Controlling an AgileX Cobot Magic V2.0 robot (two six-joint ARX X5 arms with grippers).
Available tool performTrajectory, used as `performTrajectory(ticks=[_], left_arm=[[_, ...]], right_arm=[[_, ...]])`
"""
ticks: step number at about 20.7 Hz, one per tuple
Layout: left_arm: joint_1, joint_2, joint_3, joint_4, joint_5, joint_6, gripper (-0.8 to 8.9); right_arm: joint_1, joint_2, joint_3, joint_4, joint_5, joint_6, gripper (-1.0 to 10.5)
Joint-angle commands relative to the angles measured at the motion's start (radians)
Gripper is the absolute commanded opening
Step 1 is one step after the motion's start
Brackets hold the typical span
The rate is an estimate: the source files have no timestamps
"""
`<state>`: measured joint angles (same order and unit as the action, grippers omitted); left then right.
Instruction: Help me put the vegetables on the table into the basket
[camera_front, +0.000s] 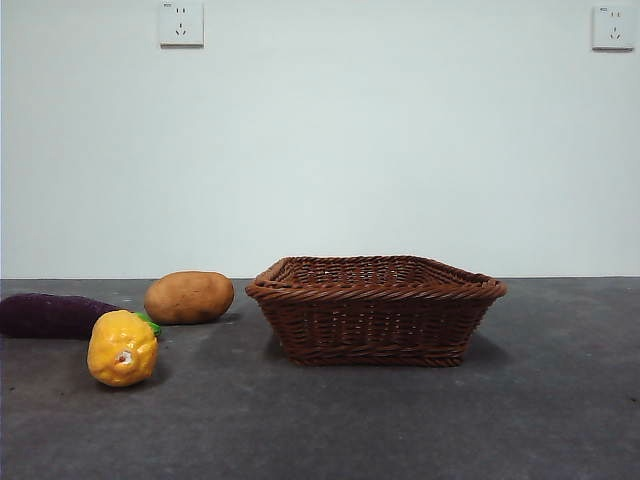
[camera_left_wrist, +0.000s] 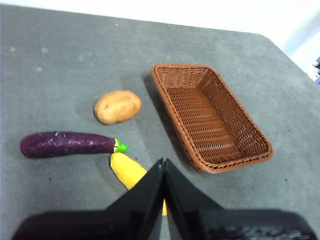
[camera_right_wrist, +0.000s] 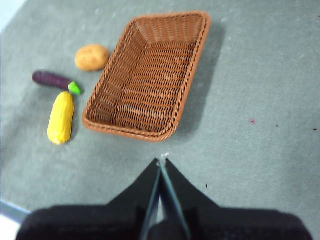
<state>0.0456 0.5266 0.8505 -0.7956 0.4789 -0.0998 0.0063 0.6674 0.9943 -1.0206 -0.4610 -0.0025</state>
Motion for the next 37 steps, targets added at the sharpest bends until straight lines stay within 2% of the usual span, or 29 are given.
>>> performTrajectory(ticks=[1, 4, 5, 6, 7, 8, 9, 10, 11, 12, 19, 23, 25, 29, 37], left_arm=[[0.001, 0.0, 0.019, -0.007, 0.0, 0.026, -0.07], [-0.001, 0.001, 0.038, -0.031, 0.0, 0.026, 0.06], [-0.002, 0.001, 0.043, -0.042, 0.001, 0.021, 0.43], [-0.004, 0.002, 0.048, -0.05, 0.0, 0.019, 1.65], [-0.008, 0.002, 0.052, -0.052, 0.001, 0.017, 3.53], [-0.014, 0.004, 0.056, -0.052, 0.001, 0.017, 5.64], [-0.019, 0.006, 0.058, -0.052, 0.005, 0.017, 6.34], [-0.024, 0.007, 0.059, -0.053, 0.025, 0.016, 6.33], [-0.027, 0.01, 0.06, -0.056, 0.045, 0.01, 6.33], [-0.027, 0.012, 0.06, -0.058, 0.054, -0.002, 6.33], [-0.027, 0.04, 0.06, -0.045, 0.052, -0.009, 6.33], [-0.027, 0.082, 0.06, -0.042, 0.053, -0.01, 6.32], [-0.027, 0.103, 0.06, -0.04, 0.053, -0.009, 6.31], [-0.027, 0.149, 0.061, -0.018, 0.053, -0.013, 6.31], [-0.027, 0.196, 0.061, 0.005, 0.053, -0.017, 6.29]], right_arm=[[0.0, 0.017, 0.017, -0.011, -0.003, -0.049, -0.1], [0.0, 0.034, 0.018, -0.037, -0.007, -0.056, 0.0], [0.0, 0.036, 0.018, -0.046, -0.016, -0.056, 0.0], [0.0, 0.036, 0.018, -0.054, -0.028, -0.057, 0.2], [0.0, 0.036, 0.018, -0.055, -0.041, -0.06, 0.9], [0.0, 0.036, 0.018, -0.055, -0.053, -0.059, 2.2], [0.0, 0.036, 0.018, -0.055, -0.061, -0.059, 3.4], [0.0, 0.036, 0.018, -0.055, -0.071, -0.058, 5.1], [0.0, 0.036, 0.019, -0.055, -0.078, -0.056, 6.1], [0.0, 0.036, 0.019, -0.055, -0.088, -0.055, 6.3], [0.0, 0.069, 0.018, -0.027, -0.1, -0.051, 6.3], [0.001, 0.169, 0.021, 0.126, -0.101, 0.016, 6.3], [0.001, 0.263, 0.049, 0.192, -0.105, 0.051, 6.3], [0.043, 0.516, 0.187, 0.237, -0.097, 0.053, 6.3], [0.194, 1.005, 0.487, 0.234, 0.056, 0.051, 6.3]])
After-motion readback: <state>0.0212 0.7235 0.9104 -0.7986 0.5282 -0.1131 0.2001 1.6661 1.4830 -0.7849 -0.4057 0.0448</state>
